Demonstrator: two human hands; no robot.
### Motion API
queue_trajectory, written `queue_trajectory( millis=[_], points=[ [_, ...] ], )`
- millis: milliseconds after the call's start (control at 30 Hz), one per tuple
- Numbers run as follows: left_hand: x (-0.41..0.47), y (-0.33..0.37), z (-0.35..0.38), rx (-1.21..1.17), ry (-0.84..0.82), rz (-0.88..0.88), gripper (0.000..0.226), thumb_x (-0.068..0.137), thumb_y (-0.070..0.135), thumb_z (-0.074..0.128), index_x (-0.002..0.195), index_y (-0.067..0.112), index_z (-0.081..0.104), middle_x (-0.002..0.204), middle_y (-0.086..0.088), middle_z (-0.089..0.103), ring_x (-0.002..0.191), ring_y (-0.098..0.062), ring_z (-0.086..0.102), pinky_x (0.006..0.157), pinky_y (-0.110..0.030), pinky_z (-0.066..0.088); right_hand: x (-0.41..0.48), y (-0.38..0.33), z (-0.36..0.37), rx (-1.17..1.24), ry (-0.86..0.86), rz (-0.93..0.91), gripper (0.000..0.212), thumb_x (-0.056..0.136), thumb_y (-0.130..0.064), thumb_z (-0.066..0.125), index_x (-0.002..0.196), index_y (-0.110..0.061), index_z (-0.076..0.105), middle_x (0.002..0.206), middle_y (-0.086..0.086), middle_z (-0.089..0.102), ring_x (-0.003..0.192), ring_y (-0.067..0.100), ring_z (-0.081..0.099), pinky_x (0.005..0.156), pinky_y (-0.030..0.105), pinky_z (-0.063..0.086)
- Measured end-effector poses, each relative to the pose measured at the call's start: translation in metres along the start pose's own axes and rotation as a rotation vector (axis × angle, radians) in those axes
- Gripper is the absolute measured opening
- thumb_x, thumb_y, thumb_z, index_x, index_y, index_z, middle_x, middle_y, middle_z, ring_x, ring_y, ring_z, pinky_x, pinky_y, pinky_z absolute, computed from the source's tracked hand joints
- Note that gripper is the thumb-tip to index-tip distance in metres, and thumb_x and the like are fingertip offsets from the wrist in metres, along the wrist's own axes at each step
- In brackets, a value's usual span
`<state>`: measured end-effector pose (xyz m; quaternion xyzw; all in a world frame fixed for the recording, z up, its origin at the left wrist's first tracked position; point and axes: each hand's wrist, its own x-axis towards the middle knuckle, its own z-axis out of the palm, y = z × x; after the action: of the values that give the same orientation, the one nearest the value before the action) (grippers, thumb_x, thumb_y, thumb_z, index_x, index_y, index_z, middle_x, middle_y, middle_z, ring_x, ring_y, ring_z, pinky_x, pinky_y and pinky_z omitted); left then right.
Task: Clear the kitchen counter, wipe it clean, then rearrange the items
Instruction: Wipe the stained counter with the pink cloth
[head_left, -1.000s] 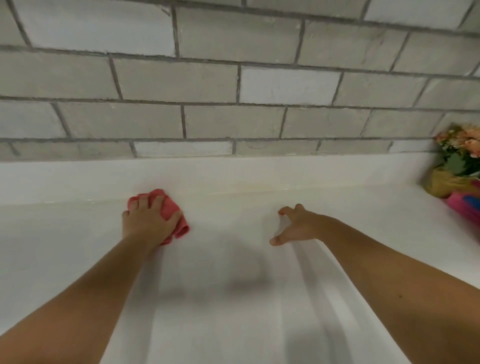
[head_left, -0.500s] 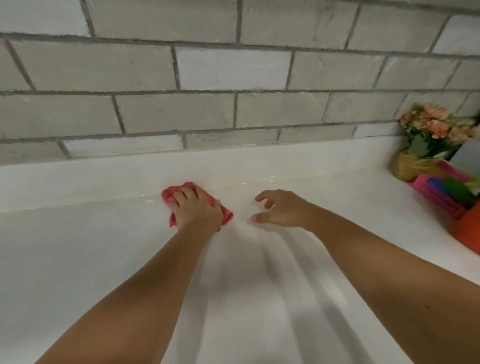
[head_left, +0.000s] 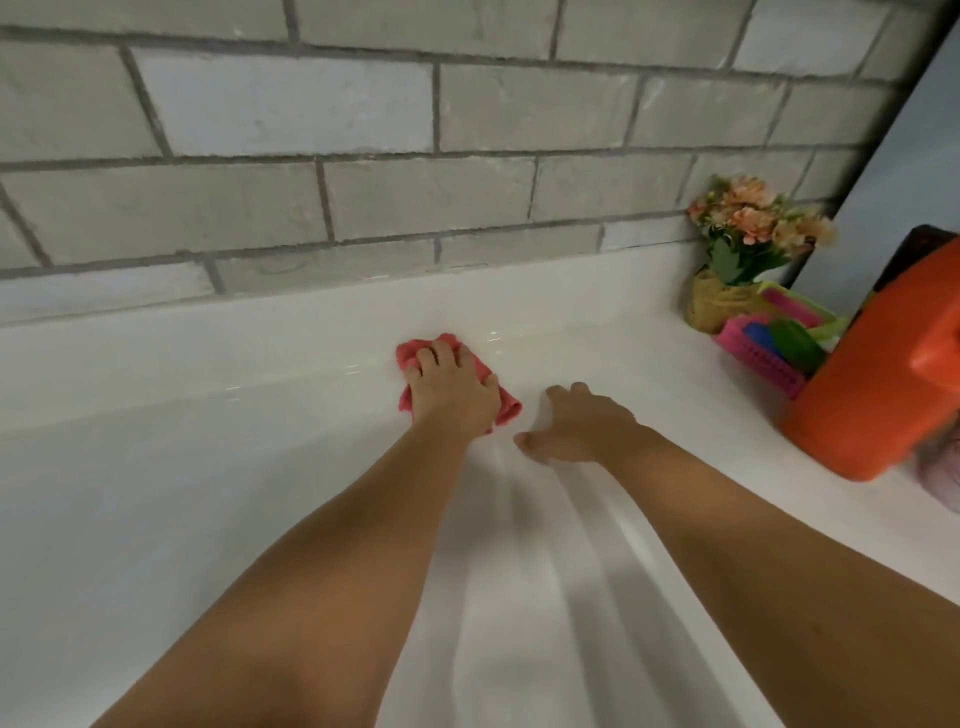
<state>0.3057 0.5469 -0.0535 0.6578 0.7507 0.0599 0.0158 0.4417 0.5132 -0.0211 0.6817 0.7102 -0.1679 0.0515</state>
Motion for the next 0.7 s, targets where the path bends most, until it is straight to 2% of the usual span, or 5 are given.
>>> queue_trajectory(
  millis=[133,267,433,600,700],
  points=[
    [-0.024,0.01,0.003,-0.075,-0.059,0.221,0.057,0.097,0.042,0.022,0.149,0.02,0.01,0.157,-0.008,0.007,0.145,-0.028,0.006,0.118,-0.045,0.005,-0.002,0.002,-0.005,-0.026,0.024,0.019,0.067,0.081,-0.056,0.054,0.13,-0.012,0.042,0.133,0.006,0.039,0.121,0.031,0.048,0.084,0.033,0.037],
    [-0.072,-0.036,0.001,-0.086,-0.053,0.275,0.055,0.098,0.042,0.024,0.149,0.026,0.009,0.159,0.0,0.002,0.146,-0.02,0.001,0.117,-0.041,0.002,-0.004,0.004,-0.005,-0.018,-0.039,0.042,0.07,0.08,-0.06,0.053,0.132,-0.014,0.044,0.137,0.008,0.036,0.126,0.033,0.042,0.099,0.037,0.037],
    [-0.105,-0.178,-0.014,-0.01,-0.054,0.022,0.055,0.098,0.04,0.024,0.149,0.025,0.011,0.159,0.002,-0.001,0.146,-0.018,-0.003,0.116,-0.049,0.008,-0.019,-0.02,0.005,-0.044,-0.024,0.075,0.074,0.078,-0.056,0.051,0.137,-0.014,0.038,0.143,0.012,0.033,0.137,0.035,0.025,0.111,0.046,0.027],
    [-0.169,-0.338,-0.033,0.062,-0.026,-0.275,0.051,0.098,0.037,0.027,0.147,0.023,0.021,0.159,0.0,0.002,0.146,-0.022,0.0,0.111,-0.056,0.013,-0.06,-0.092,0.021,0.02,-0.12,-0.228,0.078,0.083,-0.061,0.052,0.143,-0.015,0.032,0.148,0.011,0.029,0.138,0.03,0.029,0.111,0.036,0.03],
    [-0.202,-0.376,-0.047,-0.065,0.053,-0.595,0.056,0.097,0.039,0.029,0.148,0.017,0.018,0.157,-0.01,0.009,0.145,-0.03,0.007,0.115,-0.053,0.009,-0.078,-0.115,0.042,-0.153,-0.213,-0.25,0.094,0.081,-0.071,0.044,0.15,-0.016,0.011,0.157,0.012,0.007,0.144,0.035,0.011,0.114,0.046,0.023]
  ],
)
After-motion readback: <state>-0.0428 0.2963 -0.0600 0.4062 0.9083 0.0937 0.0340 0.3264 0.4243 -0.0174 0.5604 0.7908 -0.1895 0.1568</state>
